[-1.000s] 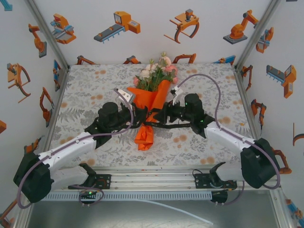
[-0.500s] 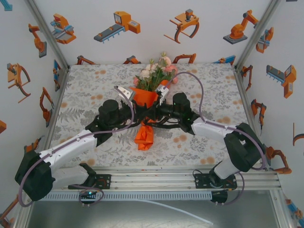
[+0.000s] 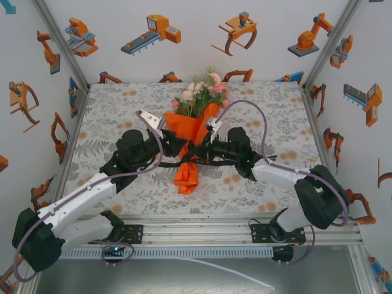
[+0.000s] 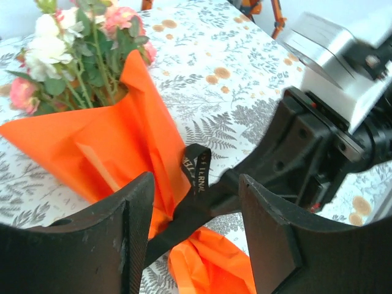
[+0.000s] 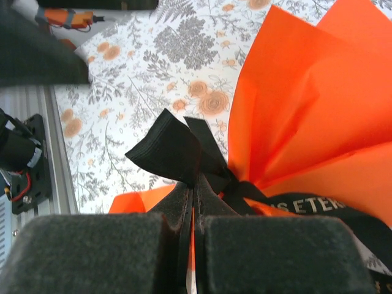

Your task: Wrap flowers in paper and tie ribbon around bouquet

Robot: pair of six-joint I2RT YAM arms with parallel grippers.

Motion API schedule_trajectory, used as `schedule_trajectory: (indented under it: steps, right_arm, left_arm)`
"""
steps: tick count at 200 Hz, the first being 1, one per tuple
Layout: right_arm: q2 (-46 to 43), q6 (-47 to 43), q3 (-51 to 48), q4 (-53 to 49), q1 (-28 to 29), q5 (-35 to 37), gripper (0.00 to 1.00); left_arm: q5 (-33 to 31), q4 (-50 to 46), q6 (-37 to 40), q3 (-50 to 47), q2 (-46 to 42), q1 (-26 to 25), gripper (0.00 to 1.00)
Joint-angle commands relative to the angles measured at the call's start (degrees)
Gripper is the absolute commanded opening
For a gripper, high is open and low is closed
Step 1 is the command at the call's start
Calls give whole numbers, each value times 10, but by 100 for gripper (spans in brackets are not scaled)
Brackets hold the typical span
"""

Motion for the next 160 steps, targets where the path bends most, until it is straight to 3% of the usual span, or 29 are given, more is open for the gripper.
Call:
schedule_trajectory:
  steps: [1,16,41,99,139,160]
  right_arm:
    - [-32,-41,-11,-6,2,-17,0]
    - [-42,-48,-20,-12,2,-25,0]
    - [-52,-48,-31,-16,2,-23,0]
    - [-60,-54,-29,-31,1,-11,0]
    - [-62,-55,-28,-35,1,-10,0]
    - [-65,-55,-27,-36,1,-9,0]
  left_arm:
    - [-3,-66,-73,62,21,48,49]
    - [48,-123,-98,120,69,65,41]
    - [139,-236,-94,224,179,57,38]
    - [160,-296,-89,306,352,7,43]
    - [141,-297,-80,324,413,-9,44]
    - [141,-291,-80,323,423,-10,40]
